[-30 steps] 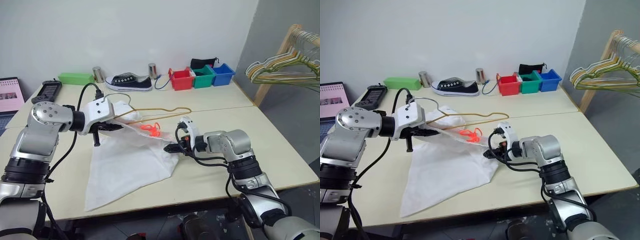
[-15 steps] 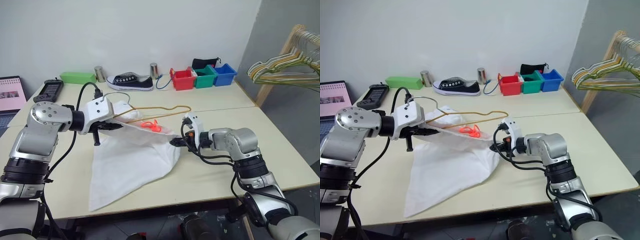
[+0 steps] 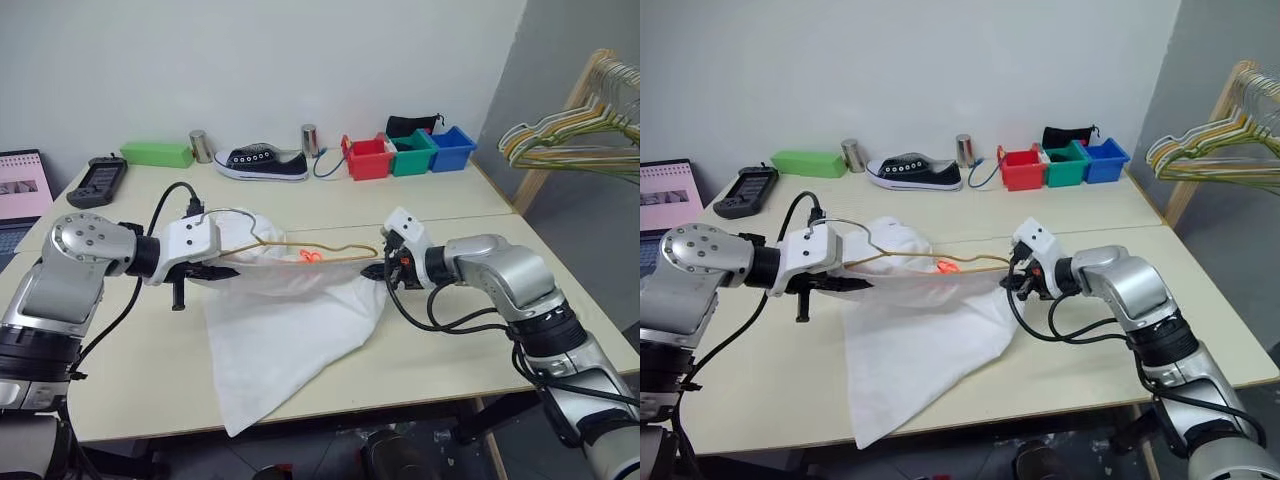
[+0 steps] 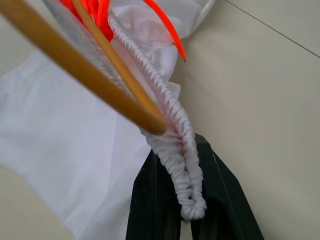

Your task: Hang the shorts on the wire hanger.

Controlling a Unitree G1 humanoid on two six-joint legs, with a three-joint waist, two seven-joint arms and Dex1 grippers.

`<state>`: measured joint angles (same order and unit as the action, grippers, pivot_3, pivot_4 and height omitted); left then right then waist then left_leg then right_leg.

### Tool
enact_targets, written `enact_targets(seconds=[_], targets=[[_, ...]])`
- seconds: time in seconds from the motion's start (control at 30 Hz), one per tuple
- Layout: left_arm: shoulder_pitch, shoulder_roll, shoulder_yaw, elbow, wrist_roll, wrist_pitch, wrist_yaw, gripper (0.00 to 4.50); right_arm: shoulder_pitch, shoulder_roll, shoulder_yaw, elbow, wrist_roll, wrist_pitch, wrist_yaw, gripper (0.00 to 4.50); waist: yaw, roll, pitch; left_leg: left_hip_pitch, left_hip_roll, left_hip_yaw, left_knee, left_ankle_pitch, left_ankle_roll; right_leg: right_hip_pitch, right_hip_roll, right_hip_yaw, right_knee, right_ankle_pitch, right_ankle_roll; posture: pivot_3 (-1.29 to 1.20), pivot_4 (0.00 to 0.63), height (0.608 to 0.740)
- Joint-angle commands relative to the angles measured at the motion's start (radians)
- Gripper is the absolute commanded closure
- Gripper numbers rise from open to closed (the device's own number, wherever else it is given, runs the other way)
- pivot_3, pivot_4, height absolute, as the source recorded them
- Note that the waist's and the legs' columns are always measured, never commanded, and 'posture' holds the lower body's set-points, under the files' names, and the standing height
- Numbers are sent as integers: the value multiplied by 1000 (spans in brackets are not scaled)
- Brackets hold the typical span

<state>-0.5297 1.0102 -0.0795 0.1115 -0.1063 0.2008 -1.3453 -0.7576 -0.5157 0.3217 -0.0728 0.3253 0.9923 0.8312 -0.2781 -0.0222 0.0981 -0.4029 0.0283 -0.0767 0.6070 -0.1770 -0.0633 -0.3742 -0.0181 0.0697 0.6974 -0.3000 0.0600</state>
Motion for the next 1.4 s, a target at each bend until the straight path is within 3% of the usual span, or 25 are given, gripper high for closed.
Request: enact_targets(seconds=[0.03, 0.37, 0.53, 0.67, 0.9, 0.93, 1.13, 1.4], targets=[[-4, 61, -6, 32, 57, -57, -3, 4500, -41, -56, -11, -46, -27, -21, 12, 4475, -1, 0, 0, 0, 0, 0, 0, 0, 0, 0, 0, 0, 0, 0, 0, -212, 20, 740], [-23, 90, -112, 153, 215, -250, 31, 4500, -147, -148, -12, -116, -25, -32, 77, 4475, -7, 1, 1, 0, 0, 0, 0, 0, 0, 0, 0, 0, 0, 0, 0, -250, 24, 740], [-109, -96, -123, 102, 170, -165, 134, 4500, -235, -19, -8, -179, -1, 26, -11, 4475, -16, 1, 1, 0, 0, 0, 0, 0, 0, 0, 0, 0, 0, 0, 0, -255, 25, 740], [-171, -212, -110, 52, 135, -66, 177, 4500, -198, 22, 49, -213, -26, 12, -44, 4475, -22, 0, 0, -1, 0, -1, 0, 0, 0, 0, 0, 0, 0, 0, 0, -252, 26, 740], [-179, -251, -117, 22, 152, -31, 186, 4500, -176, -30, 124, -158, -141, -138, -31, 4475, -33, 0, 0, -7, 0, -1, 1, 0, 0, -6, 0, 0, 0, 0, 0, -260, 22, 740], [-178, -252, -118, 25, 154, -35, 187, 4500, -177, -40, 130, -155, -154, -157, -22, 3910, -33, 0, 0, -7, 0, -1, 1, 0, 0, -6, 0, 0, 0, 0, 0, -263, 22, 740], [-178, -250, -125, 47, 160, -66, 187, 4500, -183, -109, 150, -140, -203, -241, 61, 2599, -32, 0, 0, -7, -1, -1, 2, 0, 0, -6, 0, 0, 0, 0, 1, -268, 15, 740], [-184, -246, -143, 82, 178, -139, 178, 4500, -180, -160, 130, -135, -161, -173, 180, 865, -36, 0, 0, -7, -1, -1, 2, 0, 0, -6, 0, 0, 0, 0, 1, -276, 12, 740]])
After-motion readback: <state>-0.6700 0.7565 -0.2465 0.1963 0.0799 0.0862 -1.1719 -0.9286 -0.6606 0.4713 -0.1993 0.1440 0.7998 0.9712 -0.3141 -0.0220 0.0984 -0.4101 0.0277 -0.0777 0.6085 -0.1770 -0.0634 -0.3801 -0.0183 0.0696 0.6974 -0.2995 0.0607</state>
